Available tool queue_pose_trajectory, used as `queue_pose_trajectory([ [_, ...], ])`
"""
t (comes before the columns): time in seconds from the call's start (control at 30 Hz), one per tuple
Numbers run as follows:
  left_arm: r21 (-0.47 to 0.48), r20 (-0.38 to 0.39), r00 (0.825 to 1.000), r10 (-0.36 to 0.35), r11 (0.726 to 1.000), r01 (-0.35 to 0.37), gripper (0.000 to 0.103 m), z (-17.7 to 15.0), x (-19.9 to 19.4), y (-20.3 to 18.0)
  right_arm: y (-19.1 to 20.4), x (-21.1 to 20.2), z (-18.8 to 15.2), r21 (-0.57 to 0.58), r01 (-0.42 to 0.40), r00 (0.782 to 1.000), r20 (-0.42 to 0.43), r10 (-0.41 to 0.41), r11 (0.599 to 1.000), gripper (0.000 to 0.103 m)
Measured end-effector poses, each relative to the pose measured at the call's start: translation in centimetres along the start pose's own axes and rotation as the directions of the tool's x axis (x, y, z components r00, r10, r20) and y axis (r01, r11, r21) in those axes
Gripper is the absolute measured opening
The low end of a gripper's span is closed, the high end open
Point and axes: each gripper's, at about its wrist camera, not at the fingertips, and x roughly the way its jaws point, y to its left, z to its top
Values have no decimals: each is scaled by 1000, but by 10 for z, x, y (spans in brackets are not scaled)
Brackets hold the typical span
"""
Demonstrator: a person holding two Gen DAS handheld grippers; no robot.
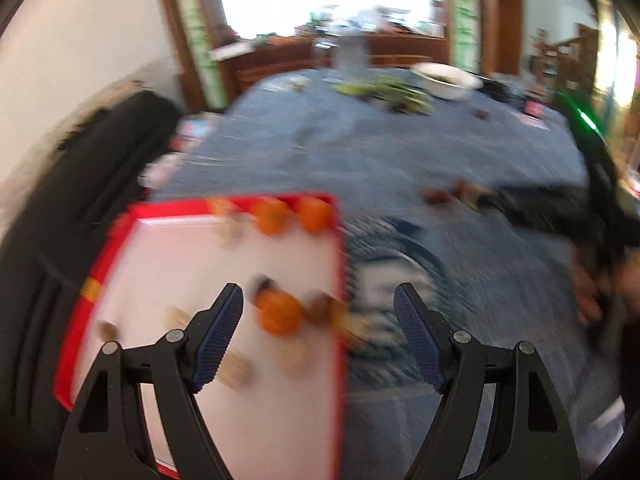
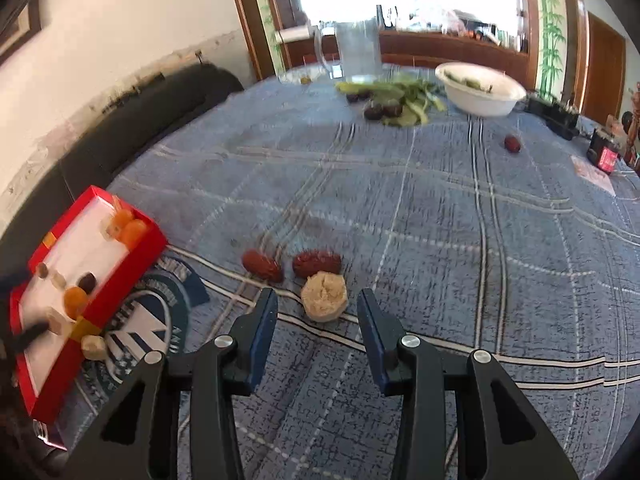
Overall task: Organize fruits
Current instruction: 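Move both open grippers back toward the remaining fruit on the cloth, then grasp a tan round slice with the left gripper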
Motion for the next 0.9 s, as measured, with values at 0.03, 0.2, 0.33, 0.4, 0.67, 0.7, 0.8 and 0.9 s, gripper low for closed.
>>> queue_pose_trajectory([
  [0.03, 3, -6, 1000, -24, 1000, 24, 78, -6, -2, -3, 2, -4, 1, -5, -9, 1000, 22, 9, 1000, 41],
  [0.2, -4, -83, 992, -95, 995, 95, 78, -31, 5, -19, 3, -3, 1, -1, -18, 1000, 14, 18, 1000, 41],
  [0.33, -42, -113, 989, -92, 995, 87, 78, -34, 19, -15, -1, -4, 3, 15, -16, 1000, 19, 16, 1000, 41],
  [0.4, -65, -125, 988, -88, 995, 80, 78, -36, 26, -9, -2, -4, 3, 21, -16, 1000, 21, 16, 1000, 41],
  [0.67, -88, -50, 994, -99, 992, 94, 78, -32, 37, 8, -1, -7, 2, 22, -18, 999, 36, 17, 1000, 41],
  [0.7, -96, -44, 995, -93, 991, 88, 78, -30, 39, 13, -2, -7, 2, 24, -20, 999, 37, 19, 1000, 41],
  [0.8, -112, -47, 997, -54, 993, 48, 78, -25, 45, 23, -3, -7, 2, 28, -21, 999, 35, 20, 999, 41],
  [0.9, -139, -44, 999, -11, 990, 4, 78, -24, 47, 34, -3, -8, 3, 27, -25, 999, 39, 24, 999, 41],
])
